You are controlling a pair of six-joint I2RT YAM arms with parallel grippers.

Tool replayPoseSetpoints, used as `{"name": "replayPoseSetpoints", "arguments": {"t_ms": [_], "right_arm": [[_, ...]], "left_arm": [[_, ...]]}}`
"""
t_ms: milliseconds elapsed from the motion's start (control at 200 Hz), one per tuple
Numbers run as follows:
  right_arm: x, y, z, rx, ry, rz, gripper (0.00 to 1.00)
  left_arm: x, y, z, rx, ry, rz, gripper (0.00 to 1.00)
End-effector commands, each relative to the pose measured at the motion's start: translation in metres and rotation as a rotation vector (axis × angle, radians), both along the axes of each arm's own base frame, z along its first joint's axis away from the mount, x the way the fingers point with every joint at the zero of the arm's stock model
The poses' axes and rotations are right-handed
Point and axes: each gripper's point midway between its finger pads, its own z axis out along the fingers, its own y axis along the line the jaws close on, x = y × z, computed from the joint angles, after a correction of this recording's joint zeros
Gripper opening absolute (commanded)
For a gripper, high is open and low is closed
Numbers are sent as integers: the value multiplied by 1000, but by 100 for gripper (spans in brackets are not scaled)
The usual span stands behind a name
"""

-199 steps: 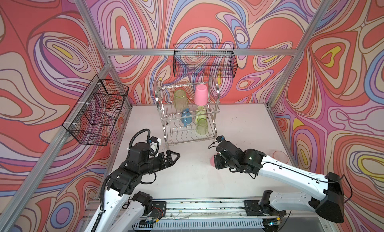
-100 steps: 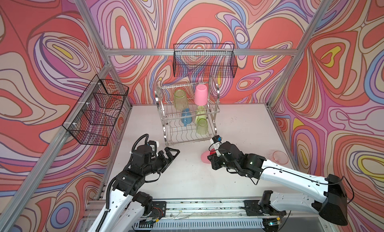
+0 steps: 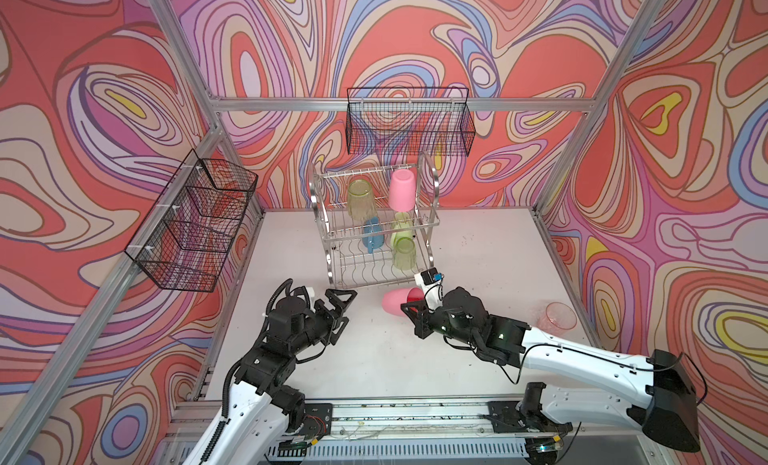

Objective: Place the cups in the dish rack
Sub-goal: 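Lift the pink cup toward the left gripper while left gripper reaches toward it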

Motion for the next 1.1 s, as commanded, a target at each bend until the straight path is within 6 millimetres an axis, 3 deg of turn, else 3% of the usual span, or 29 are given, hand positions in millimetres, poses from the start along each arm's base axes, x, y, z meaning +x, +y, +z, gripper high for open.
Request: {"name": "replayPoseSetpoints", "arguments": {"t_ms": [0, 215, 581, 1097], "right_arm": [[3, 10, 24, 66, -87, 16, 0], [3, 19, 37, 143, -156, 33, 0], [4, 37, 29, 162, -231, 66, 0], [0, 41, 25, 199, -267, 90, 0]], "left_arm": [[12, -1, 7, -104, -16, 64, 100], [22, -5, 4, -172, -1, 89, 100], [34, -12, 13, -256, 17, 113, 100], [45, -39, 15, -313, 29, 140, 100]]}}
